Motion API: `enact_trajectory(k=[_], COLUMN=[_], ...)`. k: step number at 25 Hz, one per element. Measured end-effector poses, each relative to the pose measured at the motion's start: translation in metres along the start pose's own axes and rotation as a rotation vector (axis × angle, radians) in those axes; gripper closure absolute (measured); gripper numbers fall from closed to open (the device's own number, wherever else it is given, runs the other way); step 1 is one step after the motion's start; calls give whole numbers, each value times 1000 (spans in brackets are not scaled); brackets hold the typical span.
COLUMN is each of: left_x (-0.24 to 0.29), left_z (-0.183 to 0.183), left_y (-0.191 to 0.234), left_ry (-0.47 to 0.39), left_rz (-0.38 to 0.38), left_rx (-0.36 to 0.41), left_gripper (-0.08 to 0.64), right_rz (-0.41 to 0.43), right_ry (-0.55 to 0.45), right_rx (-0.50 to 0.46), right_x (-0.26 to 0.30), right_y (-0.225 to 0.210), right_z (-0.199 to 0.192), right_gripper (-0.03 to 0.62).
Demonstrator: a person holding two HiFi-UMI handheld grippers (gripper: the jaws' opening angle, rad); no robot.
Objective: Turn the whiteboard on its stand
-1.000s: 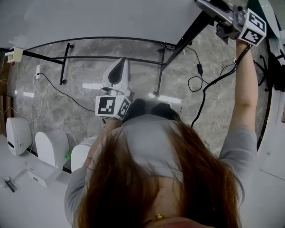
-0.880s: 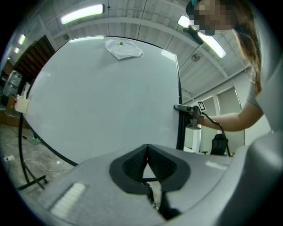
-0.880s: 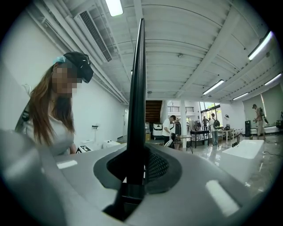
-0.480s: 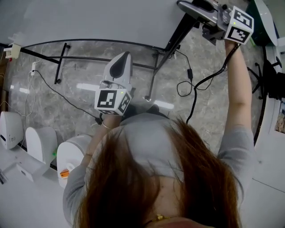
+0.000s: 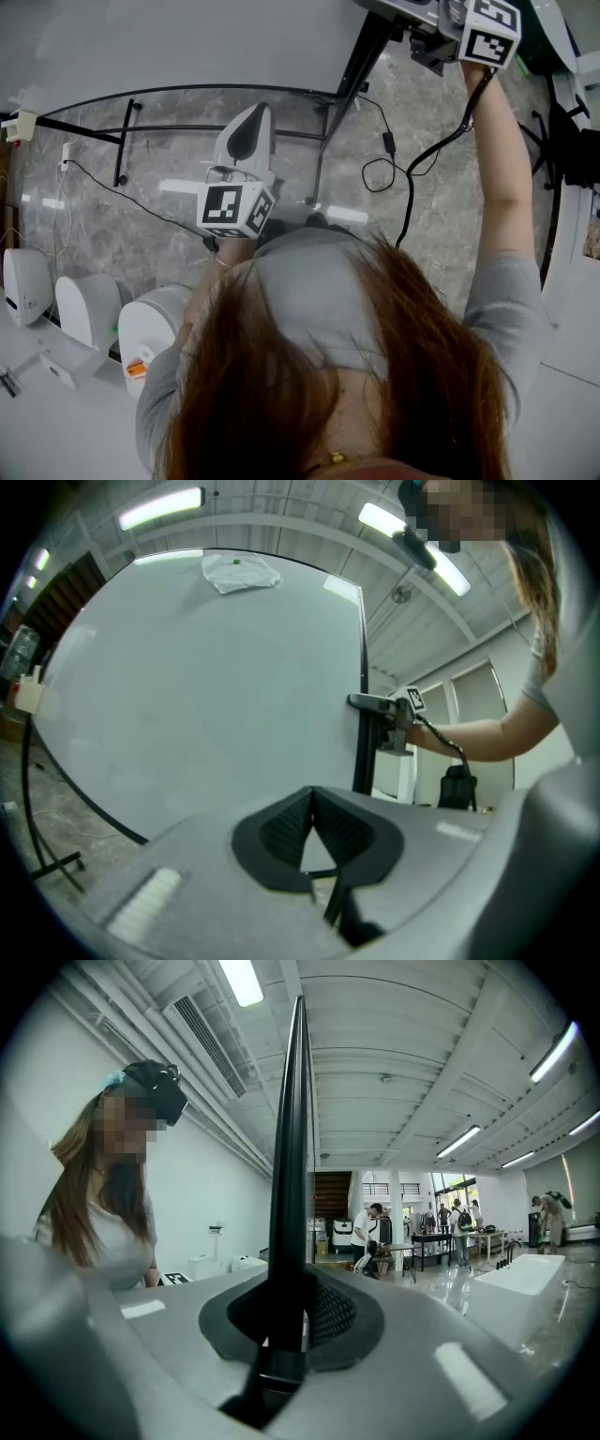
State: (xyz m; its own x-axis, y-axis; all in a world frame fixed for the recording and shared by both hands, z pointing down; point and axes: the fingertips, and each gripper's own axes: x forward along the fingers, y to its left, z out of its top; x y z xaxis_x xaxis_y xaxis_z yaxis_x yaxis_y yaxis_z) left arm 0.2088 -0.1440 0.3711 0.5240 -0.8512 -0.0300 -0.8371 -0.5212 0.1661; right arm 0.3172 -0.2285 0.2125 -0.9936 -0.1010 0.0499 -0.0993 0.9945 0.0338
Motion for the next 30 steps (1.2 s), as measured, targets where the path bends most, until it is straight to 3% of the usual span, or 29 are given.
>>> enact_trajectory(k=[10, 16, 19, 30], left_x=[3, 24, 27, 36], left_z=[-2, -11, -12, -20], left_y=[15, -48, -55, -85], left_ry=[8, 13, 14, 25], left_rz=[-11, -34, -40, -60], left_rx=[-14, 10, 15, 30], left_gripper=[557, 557, 558, 557], right_rz=[-5, -8, -26, -36], right_ry=[10, -4, -11, -24], right_rx=[14, 3, 49, 32], right_x=[-6, -80, -100, -150], right_y=[-1, 15, 13, 22], right_z=[-3, -3, -11, -12], right_gripper=[540, 540, 540, 537])
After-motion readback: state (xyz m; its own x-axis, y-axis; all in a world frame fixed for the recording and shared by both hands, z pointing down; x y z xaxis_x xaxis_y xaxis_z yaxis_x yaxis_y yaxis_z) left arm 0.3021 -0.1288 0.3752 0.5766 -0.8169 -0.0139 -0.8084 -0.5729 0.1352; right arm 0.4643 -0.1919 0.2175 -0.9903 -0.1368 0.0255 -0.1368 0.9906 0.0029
